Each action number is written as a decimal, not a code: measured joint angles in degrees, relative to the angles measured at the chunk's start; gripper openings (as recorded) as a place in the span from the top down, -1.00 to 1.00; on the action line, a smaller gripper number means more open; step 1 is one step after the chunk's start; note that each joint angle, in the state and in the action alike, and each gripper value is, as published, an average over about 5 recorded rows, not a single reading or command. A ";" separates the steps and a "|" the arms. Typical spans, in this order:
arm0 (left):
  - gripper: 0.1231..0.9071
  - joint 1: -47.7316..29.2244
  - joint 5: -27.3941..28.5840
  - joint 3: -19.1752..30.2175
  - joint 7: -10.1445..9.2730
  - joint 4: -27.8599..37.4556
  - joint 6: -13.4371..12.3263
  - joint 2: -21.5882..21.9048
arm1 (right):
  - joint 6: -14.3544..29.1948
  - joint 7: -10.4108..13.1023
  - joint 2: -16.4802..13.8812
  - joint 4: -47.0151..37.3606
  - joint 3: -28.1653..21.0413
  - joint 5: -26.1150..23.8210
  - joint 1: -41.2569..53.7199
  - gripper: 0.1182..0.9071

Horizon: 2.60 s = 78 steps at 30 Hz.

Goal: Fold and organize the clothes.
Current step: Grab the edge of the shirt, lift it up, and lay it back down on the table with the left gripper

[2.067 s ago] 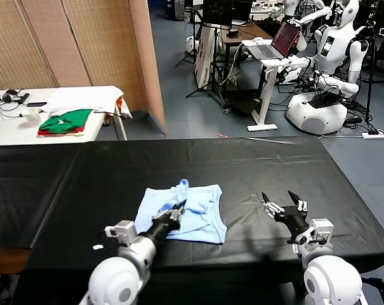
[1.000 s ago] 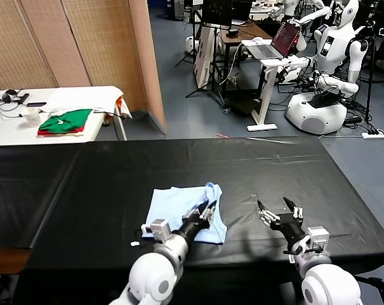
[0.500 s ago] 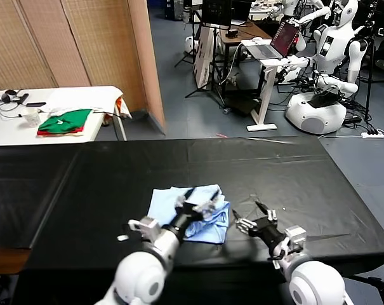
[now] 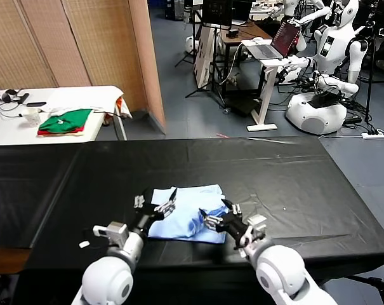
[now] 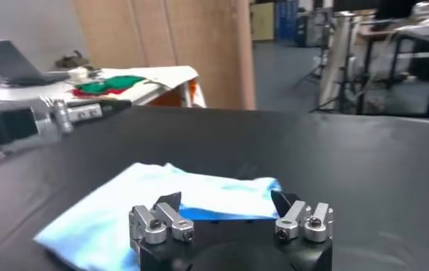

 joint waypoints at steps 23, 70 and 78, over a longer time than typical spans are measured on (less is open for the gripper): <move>-1.00 1.16 0.02 -2.89 -0.23 2.01 -0.61 1.84 | -4.23 -1.70 -7.75 8.35 3.60 -6.52 -9.25 -1.00; -1.00 4.09 -10.57 -7.56 6.76 10.59 -7.98 -1.57 | 14.49 0.57 -2.14 8.04 12.55 -3.36 -15.70 -1.00; -1.00 3.54 -16.58 -7.46 7.15 12.25 -7.73 -2.58 | 15.08 0.52 -0.86 10.44 15.97 -3.16 -18.72 -1.00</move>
